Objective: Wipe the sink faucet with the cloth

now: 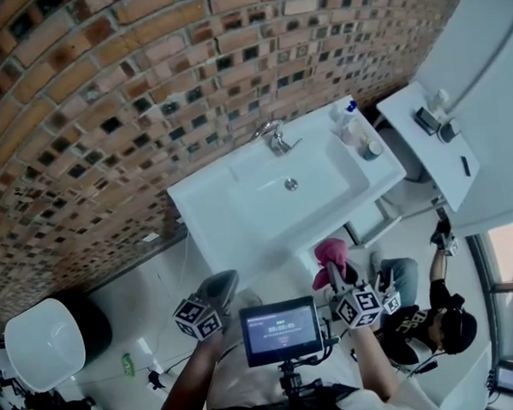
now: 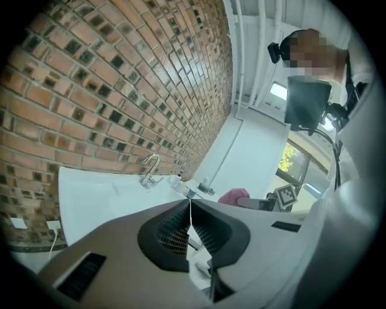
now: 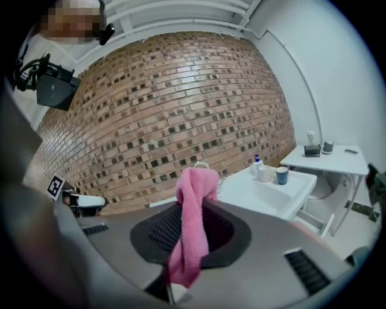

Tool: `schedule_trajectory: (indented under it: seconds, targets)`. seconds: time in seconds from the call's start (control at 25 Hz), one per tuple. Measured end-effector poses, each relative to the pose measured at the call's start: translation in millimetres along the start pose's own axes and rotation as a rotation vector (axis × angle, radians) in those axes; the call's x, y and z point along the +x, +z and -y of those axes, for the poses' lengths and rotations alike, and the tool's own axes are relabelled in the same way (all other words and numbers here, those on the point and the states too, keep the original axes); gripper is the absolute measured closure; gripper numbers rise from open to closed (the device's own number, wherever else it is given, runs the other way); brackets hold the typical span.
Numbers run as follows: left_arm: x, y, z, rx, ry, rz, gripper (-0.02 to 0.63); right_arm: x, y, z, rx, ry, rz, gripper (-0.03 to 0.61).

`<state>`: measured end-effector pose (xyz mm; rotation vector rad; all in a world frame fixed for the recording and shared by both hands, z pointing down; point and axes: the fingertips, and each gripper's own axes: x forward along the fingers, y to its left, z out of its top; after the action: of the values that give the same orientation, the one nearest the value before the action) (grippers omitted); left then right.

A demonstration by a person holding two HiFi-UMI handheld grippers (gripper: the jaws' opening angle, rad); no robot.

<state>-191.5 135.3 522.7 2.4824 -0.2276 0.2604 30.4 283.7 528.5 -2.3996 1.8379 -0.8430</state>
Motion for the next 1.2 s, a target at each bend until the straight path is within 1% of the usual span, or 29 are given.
schedule_trajectory:
  seconds: [0.28, 0.4, 0.52, 0.68, 0.88, 1.0, 1.2]
  targets:
    - [26.5, 22.0, -33.5, 0.004, -0.118, -0.006, 0.614, 35.2, 16.0, -26.5, -0.045, -0.051, -0.030, 0.502]
    - [32.5, 23.4, -40.2, -0.002, -0.139, -0.007, 0.614, 43.3, 15.3, -31.9, -0.065, -0.055, -0.060, 0.502]
    - [34.6, 24.3, -43.7, -0.011, -0.141, 0.003, 0.614, 53.9, 16.8, -34.4, -0.092, -0.042, -0.084, 0.502]
    - [38.2, 34.1, -52.4, -0.029, -0.109, 0.023, 0.614, 76.2, 31.8, -32.3, -0.109, -0.020, -0.082, 0.502]
    - [38.4, 55.1, -60.6, -0.024, -0.032, 0.051, 0.614, 109.7, 41.6, -23.1, -0.103, 0.028, -0.089, 0.502]
    - [42.9, 66.6, -69.7, -0.028, 0.019, 0.063, 0.614, 134.5, 53.4, -18.6, -0.095, 0.073, -0.092, 0.502]
    - [65.9, 87.4, -74.9, -0.025, 0.081, 0.053, 0.614, 175.9, 68.0, -1.4, -0.076, 0.129, -0.112, 0.502]
